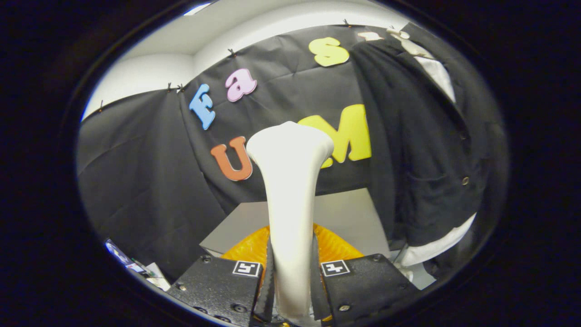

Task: Iron the clothes twice with a garment steamer, once on the left side and once on the right side.

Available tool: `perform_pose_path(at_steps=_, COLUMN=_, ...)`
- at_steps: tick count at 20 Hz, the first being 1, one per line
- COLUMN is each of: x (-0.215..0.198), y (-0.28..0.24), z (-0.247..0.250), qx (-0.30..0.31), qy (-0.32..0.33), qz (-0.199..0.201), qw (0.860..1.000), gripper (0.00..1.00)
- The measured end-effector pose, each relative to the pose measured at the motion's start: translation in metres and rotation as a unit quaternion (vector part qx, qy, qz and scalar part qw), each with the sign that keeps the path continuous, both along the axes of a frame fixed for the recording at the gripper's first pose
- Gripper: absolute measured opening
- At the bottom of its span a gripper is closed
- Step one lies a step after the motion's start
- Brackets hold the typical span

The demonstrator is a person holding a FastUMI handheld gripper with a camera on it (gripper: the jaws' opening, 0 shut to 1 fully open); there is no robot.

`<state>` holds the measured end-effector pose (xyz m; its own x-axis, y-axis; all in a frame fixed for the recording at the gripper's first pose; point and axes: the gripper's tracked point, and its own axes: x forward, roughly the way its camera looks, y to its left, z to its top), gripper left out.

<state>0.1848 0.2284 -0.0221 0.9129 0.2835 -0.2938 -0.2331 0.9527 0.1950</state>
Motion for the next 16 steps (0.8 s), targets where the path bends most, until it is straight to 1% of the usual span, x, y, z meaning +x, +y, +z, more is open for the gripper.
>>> perform_pose_path(at_steps=4, x=-0.022, y=-0.075, z=0.040, qx=-0.002, qy=-0.059, qz=-0.069, qw=0.996, gripper=0.35)
perform_pose_path(at_steps=6, x=-0.029, y=-0.100, z=0.063, qx=-0.003, qy=-0.094, qz=-0.093, qw=0.991, gripper=0.35)
perform_pose_path(at_steps=10, x=-0.030, y=-0.134, z=0.103, qx=0.001, qy=-0.145, qz=-0.115, qw=0.983, gripper=0.35)
perform_pose_path(at_steps=13, x=-0.019, y=-0.157, z=0.131, qx=-0.001, qy=-0.178, qz=-0.122, qw=0.976, gripper=0.35)
perform_pose_path(at_steps=16, x=-0.004, y=-0.180, z=0.163, qx=-0.007, qy=-0.217, qz=-0.131, qw=0.967, gripper=0.35)
